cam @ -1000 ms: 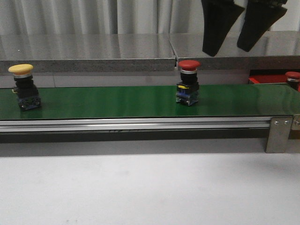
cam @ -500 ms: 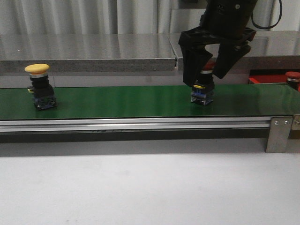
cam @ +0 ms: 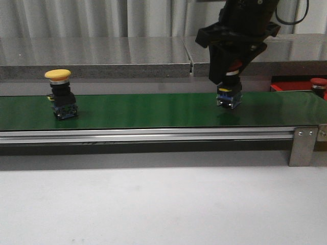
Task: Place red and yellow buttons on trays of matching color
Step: 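Lower the red button into the red tray and release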
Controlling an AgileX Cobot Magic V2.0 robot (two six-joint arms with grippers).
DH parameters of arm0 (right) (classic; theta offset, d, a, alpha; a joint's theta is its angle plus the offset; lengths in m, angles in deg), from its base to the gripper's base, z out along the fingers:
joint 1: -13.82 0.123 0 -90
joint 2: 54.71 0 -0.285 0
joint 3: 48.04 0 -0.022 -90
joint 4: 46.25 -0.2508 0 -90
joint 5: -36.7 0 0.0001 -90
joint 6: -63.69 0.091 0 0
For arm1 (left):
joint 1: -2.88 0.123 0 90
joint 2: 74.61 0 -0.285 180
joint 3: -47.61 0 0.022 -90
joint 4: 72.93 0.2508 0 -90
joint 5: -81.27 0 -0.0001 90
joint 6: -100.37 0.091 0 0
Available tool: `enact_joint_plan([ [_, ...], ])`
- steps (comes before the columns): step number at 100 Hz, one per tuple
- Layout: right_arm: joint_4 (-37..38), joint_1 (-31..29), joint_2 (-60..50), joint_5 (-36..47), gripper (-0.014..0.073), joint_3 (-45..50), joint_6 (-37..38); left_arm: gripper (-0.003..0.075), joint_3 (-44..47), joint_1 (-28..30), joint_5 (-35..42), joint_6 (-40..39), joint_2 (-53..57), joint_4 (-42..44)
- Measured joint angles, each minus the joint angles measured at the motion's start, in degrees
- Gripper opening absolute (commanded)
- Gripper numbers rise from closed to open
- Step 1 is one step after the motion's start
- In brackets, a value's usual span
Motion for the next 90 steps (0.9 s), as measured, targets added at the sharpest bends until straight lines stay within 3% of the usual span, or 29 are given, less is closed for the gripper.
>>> enact_joint_plan([
  [20,-0.22,-5.1,-5.67,-1.12,0.015,0.0,2.94,-0.0019,0.0,0.0,0.0,0.0,0.0,0.0],
  [60,-0.12,-22.25,-9.06,-3.6,0.015,0.0,5.6,-0.0019,0.0,0.0,0.0,0.0,0.0,0.0],
  [90,0.09,-31.43,-9.06,5.01,0.015,6.32,9.5,-0.0019,0.0,0.0,0.0,0.0,0.0,0.0],
])
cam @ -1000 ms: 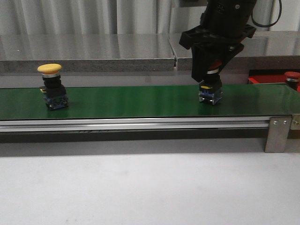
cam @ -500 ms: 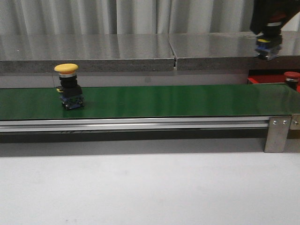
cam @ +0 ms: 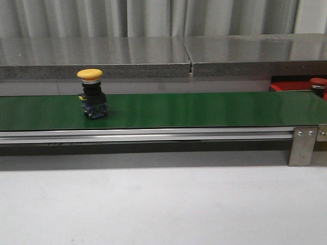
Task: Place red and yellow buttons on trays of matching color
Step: 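Lower the red button into the red tray and release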
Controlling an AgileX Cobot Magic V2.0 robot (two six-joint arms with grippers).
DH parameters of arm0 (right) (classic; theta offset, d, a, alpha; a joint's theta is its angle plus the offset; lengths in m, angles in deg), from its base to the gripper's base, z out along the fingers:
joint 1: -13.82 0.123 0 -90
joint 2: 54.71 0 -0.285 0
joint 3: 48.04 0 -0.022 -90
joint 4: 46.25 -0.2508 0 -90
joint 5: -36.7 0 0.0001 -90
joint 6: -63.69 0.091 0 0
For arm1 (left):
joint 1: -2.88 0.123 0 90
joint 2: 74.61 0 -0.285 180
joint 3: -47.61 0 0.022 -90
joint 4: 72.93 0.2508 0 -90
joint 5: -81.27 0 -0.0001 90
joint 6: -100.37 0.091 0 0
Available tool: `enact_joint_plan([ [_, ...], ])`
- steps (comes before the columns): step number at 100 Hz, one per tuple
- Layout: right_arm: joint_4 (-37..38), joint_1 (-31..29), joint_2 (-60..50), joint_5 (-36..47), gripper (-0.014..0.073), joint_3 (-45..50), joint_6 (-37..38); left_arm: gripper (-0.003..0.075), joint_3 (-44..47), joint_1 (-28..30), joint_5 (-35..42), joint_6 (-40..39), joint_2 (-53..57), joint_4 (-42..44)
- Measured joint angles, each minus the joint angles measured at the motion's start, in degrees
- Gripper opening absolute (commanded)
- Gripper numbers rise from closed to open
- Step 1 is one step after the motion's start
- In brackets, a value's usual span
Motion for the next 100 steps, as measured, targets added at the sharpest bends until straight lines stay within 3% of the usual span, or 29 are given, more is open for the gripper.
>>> enact_joint_plan([
  [28,-2.39,-0.42,1.61,9.19,0.015,3.76,0.47,-0.0019,0.0,0.0,0.0,0.03,0.0,0.0],
  [100,-7.11,-0.42,16.42,13.02,0.015,-1.96,0.59,-0.0019,0.0,0.0,0.0,0.03,0.0,0.0],
])
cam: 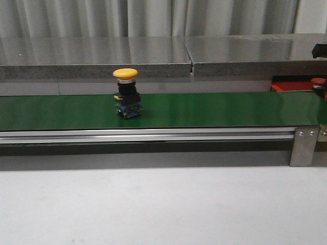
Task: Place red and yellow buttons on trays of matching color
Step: 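Lower the red button into the red tray and release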
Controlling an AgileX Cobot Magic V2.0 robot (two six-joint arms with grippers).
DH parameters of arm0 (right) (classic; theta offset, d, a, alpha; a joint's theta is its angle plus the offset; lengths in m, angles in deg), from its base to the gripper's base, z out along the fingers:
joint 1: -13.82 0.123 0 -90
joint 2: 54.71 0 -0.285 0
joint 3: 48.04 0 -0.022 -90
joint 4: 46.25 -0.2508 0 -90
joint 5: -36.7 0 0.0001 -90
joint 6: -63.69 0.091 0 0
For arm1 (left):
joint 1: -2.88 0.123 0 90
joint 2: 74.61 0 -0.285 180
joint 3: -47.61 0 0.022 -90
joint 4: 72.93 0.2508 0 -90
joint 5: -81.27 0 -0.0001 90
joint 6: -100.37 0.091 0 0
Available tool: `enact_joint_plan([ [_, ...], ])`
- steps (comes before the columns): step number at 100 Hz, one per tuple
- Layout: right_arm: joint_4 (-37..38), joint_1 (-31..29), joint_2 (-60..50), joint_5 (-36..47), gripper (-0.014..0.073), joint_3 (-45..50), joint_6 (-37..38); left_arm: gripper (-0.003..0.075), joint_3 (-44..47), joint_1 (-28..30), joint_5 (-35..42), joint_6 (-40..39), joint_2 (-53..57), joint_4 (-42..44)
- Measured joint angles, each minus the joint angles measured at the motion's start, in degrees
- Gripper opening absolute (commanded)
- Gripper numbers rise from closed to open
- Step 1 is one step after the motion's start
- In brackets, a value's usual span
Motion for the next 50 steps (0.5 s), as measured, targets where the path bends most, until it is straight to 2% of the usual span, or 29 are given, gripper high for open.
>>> enact_joint_plan([
  [20,-0.66,0.0,3.46,-0.95,0.0166,-2.54,0.0,-0.0019,0.0,0.0,0.0,0.0,0.0,0.0],
  [25,-0.96,0.0,3.95,-1.33,0.0213,-2.54,0.0,-0.0019,0.0,0.0,0.0,0.0,0.0,0.0],
  [40,-1.32,0.0,4.0,-1.54,0.0443,-2.75,0.0,-0.0019,0.0,0.0,0.0,0.0,0.0,0.0],
  [44,-1.43,0.0,4.0,-1.54,0.048,-2.75,0.0,-0.0019,0.0,0.0,0.0,0.0,0.0,0.0],
  [50,-1.43,0.0,4.0,-1.71,0.0492,-2.75,0.0,-0.0019,0.0,0.0,0.0,0.0,0.0,0.0],
])
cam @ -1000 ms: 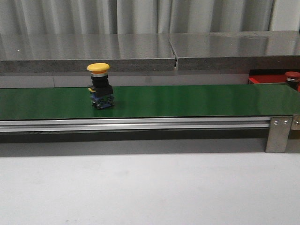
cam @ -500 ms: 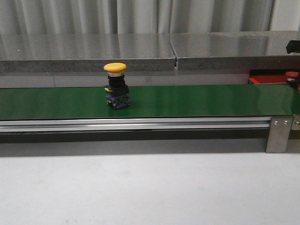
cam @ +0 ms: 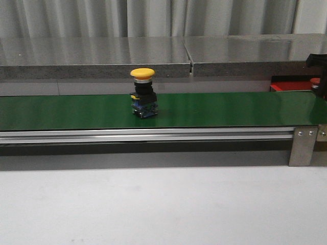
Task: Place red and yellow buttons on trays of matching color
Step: 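Lower the red button into the red tray and release, then grasp the yellow button arriving at the belt end with the right gripper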
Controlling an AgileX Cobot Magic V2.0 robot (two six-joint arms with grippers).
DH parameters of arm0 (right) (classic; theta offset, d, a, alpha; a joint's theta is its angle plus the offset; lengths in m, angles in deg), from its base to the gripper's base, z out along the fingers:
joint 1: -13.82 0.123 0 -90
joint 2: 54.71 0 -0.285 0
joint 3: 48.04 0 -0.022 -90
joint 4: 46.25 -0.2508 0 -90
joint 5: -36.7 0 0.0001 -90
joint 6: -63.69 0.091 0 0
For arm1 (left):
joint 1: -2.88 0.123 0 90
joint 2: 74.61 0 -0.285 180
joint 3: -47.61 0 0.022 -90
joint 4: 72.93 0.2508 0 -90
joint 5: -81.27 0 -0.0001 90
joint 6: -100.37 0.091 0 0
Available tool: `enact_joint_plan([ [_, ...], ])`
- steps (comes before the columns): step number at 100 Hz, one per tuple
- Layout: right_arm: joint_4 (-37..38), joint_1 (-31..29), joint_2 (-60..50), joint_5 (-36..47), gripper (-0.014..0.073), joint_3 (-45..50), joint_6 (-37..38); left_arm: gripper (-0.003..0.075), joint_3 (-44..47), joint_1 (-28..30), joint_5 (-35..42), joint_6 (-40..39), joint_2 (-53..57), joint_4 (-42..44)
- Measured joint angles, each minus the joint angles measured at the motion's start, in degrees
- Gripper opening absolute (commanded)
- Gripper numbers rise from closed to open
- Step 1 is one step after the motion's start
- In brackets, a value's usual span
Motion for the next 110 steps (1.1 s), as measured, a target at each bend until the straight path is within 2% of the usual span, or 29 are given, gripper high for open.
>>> enact_joint_plan([
  [32,1.46,0.0,-3.68,-0.86,0.0488,0.85,0.0,-0.0019,0.0,0.0,0.0,0.0,0.0,0.0],
  [52,1.8,0.54,-12.25,0.04,0.0488,7.63,-2.12,-0.0019,0.0,0.0,0.0,0.0,0.0,0.0],
  [75,1.8,3.91,-23.48,-1.01,0.0493,14.45,-3.85,-0.0019,0.0,0.0,0.0,0.0,0.0,0.0],
  [82,1.8,5.51,-25.98,-3.01,0.0521,14.83,-4.9,-0.0019,0.0,0.0,0.0,0.0,0.0,0.0],
  [97,1.8,9.57,-28.53,-8.06,0.0641,14.92,-5.62,-0.0019,0.0,0.0,0.0,0.0,0.0,0.0],
  [110,1.91,13.63,-28.8,-11.37,0.0645,14.92,-6.09,-0.0019,0.0,0.0,0.0,0.0,0.0,0.0],
])
